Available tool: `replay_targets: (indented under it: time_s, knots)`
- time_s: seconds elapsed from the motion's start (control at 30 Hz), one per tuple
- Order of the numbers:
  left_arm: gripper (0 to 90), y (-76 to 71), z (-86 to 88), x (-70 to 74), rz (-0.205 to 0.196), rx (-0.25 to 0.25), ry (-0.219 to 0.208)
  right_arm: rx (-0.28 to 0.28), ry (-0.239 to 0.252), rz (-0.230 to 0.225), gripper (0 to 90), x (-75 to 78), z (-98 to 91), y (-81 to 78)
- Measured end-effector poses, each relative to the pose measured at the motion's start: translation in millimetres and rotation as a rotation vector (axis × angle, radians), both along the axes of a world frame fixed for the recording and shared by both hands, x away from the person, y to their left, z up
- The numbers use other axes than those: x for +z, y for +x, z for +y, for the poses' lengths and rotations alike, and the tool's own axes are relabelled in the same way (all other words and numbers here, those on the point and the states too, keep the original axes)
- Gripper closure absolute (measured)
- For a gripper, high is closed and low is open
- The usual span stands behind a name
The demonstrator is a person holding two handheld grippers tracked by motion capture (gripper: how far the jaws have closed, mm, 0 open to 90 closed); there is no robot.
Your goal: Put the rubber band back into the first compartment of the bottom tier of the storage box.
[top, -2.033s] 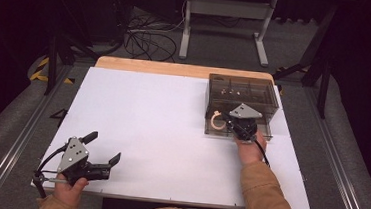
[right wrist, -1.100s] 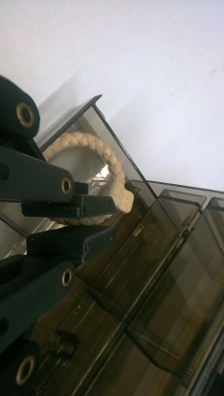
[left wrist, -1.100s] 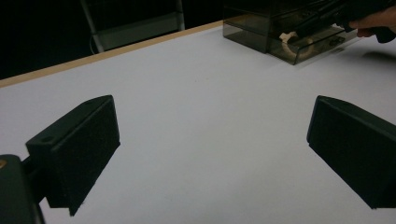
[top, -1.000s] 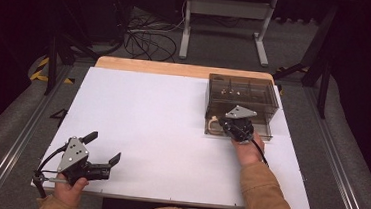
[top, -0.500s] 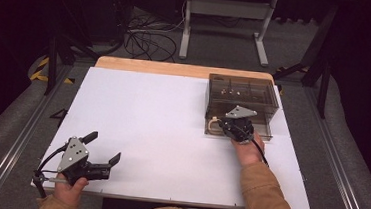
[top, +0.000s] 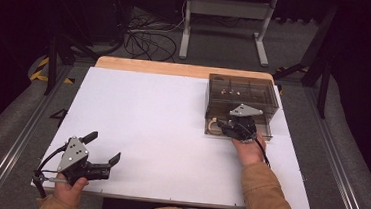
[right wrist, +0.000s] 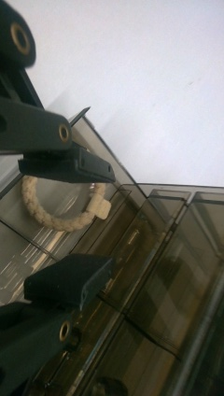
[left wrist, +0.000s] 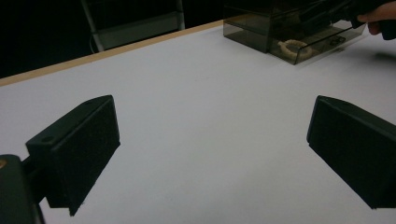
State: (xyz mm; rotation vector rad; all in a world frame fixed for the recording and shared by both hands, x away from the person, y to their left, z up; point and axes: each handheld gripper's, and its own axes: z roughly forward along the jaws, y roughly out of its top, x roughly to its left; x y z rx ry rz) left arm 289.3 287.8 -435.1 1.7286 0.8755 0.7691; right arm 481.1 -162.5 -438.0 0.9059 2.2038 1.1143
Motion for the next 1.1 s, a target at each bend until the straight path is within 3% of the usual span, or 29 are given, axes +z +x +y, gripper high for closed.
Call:
replay_targets:
  time_s: [0.2, 0.43, 1.1]
  knots:
    - [3.0, -0.3, 0.4, 0.3, -0.003, 0.001, 0.000, 0.001, 0.037, -0.002, 44.8, 10.0, -2.6, -6.0]
    - [3.0, -0.6, 1.2, 0.7, -0.006, 0.004, 0.000, 0.017, 0.067, -0.036, 39.7, 28.0, -4.3, -19.3]
    - [3.0, -1.2, 1.7, 1.1, -0.008, 0.005, -0.004, 0.028, 0.116, -0.067, 37.5, 43.0, -10.2, -33.4]
